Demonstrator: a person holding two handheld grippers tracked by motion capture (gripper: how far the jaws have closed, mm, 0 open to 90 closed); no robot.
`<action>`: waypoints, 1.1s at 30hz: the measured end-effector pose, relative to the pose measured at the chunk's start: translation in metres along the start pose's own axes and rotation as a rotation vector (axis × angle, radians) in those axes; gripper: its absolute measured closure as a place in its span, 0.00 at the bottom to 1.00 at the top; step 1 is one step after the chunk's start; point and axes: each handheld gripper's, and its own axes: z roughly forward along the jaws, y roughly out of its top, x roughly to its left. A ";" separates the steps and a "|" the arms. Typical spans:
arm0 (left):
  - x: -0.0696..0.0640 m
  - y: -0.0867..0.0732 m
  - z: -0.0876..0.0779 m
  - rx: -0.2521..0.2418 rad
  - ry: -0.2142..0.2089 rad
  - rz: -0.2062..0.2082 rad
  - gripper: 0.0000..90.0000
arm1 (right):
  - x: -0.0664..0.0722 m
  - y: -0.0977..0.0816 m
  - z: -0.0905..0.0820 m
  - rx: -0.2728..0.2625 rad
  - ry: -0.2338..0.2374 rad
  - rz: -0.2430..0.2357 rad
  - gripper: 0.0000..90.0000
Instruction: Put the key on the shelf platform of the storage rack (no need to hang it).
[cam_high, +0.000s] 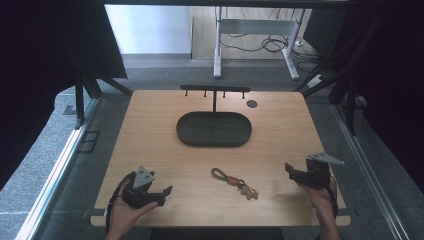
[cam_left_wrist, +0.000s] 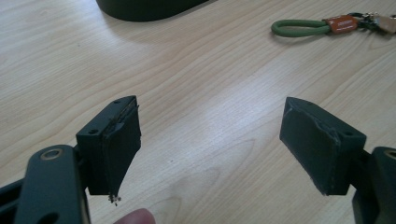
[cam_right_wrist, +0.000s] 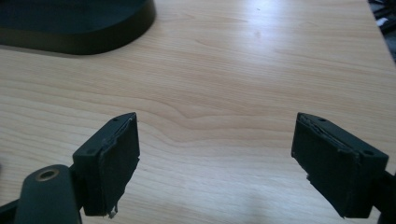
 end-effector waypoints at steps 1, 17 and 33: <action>0.000 0.000 0.000 0.000 0.000 0.000 0.23 | 0.000 0.000 0.000 0.000 0.000 0.000 0.18; 0.000 -0.003 0.000 -0.020 -0.017 -0.012 0.23 | 0.009 0.004 -0.017 0.017 0.091 -0.112 0.31; 0.001 0.003 -0.007 -0.053 -0.031 -0.037 0.23 | 0.044 0.032 -0.010 0.143 0.194 -0.307 0.39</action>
